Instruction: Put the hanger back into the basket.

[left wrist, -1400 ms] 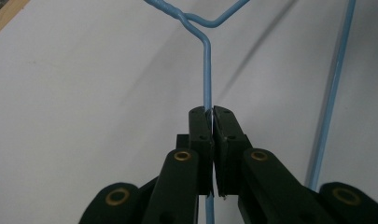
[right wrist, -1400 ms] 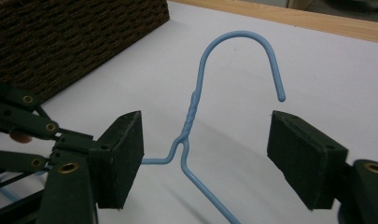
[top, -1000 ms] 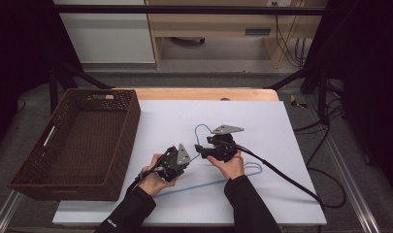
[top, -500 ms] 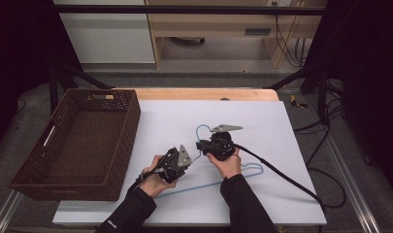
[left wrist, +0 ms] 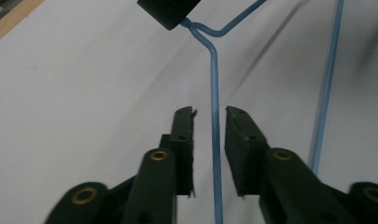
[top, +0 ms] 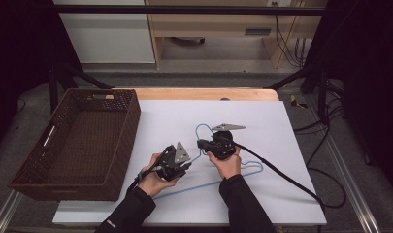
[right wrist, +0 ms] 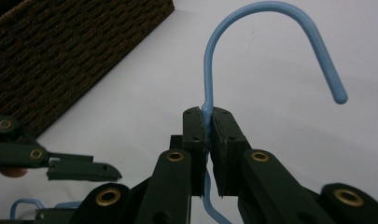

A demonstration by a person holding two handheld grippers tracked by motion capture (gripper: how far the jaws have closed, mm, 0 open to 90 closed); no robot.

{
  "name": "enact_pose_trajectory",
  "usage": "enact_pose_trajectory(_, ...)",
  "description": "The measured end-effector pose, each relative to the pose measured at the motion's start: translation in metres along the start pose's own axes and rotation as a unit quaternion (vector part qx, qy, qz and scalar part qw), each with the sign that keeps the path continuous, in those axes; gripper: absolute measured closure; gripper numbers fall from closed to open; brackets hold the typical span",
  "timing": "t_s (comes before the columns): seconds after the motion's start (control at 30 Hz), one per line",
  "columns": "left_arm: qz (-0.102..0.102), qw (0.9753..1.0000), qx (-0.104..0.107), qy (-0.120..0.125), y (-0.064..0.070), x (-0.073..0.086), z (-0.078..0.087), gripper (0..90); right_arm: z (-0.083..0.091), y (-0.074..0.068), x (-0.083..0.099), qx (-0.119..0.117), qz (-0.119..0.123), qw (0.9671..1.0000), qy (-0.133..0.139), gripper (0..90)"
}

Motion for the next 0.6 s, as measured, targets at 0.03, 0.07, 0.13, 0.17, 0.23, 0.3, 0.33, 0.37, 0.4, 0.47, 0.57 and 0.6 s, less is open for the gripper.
enact_pose_trajectory(0.03, 0.004, 1.0000, 0.004, 0.000, -0.001, 0.000, 0.000, 62.6, 0.001, -0.001, 0.000, -0.001, -0.001, 1.0000, 0.001, 85.5)
enact_pose_trajectory(0.07, 0.006, 0.9999, 0.008, -0.006, -0.001, 0.000, 0.000, 58.3, 0.001, -0.001, 0.000, 0.000, 0.001, 1.0000, 0.002, 85.5)
enact_pose_trajectory(0.13, 0.008, 0.9998, 0.015, -0.011, -0.001, 0.000, -0.001, 54.0, 0.002, -0.002, 0.000, -0.002, 0.000, 1.0000, 0.004, 85.6)
enact_pose_trajectory(0.17, 0.009, 0.9997, 0.019, -0.015, 0.000, 0.000, -0.003, 53.3, 0.002, -0.002, 0.000, -0.003, -0.001, 1.0000, 0.004, 85.6)
enact_pose_trajectory(0.23, 0.011, 0.9994, 0.023, -0.023, 0.001, -0.001, -0.006, 52.7, 0.003, -0.002, -0.001, -0.003, 0.000, 1.0000, 0.005, 85.6)
enact_pose_trajectory(0.3, 0.007, 0.9991, 0.024, -0.034, 0.002, -0.001, -0.010, 53.8, 0.003, -0.002, -0.001, -0.002, 0.002, 1.0000, 0.004, 85.6)
enact_pose_trajectory(0.33, 0.006, 0.9989, 0.024, -0.041, 0.001, 0.000, -0.012, 55.6, 0.004, -0.003, -0.001, -0.003, 0.003, 1.0000, 0.004, 85.6)
enact_pose_trajectory(0.37, 0.008, 0.9988, 0.023, -0.042, 0.001, -0.001, -0.013, 57.4, 0.004, -0.003, -0.001, -0.003, 0.005, 1.0000, 0.006, 85.6)
enact_pose_trajectory(0.4, 0.009, 0.9986, 0.025, -0.046, 0.001, -0.001, -0.015, 59.4, 0.004, -0.003, -0.001, -0.003, 0.006, 1.0000, 0.006, 85.6)
enact_pose_trajectory(0.47, 0.006, 0.9982, 0.028, -0.052, 0.001, -0.001, -0.017, 63.0, 0.005, -0.003, -0.001, -0.003, 0.007, 1.0000, 0.007, 85.6)
enact_pose_trajectory(0.57, 0.006, 0.9977, 0.033, -0.059, 0.001, -0.001, -0.020, 69.4, 0.005, -0.004, -0.001, -0.003, 0.007, 0.9999, 0.007, 85.7)
enact_pose_trajectory(0.6, 0.006, 0.9976, 0.032, -0.061, 0.001, -0.001, -0.021, 70.9, 0.006, -0.004, -0.001, -0.004, 0.008, 0.9999, 0.008, 85.7)
Point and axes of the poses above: each handheld gripper's, and its own axes: z roughly backward along the jaws, x roughly out of its underside, y roughly to its right, the point moved 8 cm from there along -z, roughly forward along the jaws, and after that the axes turned 8 degrees about -z, right-handed, at the moved point
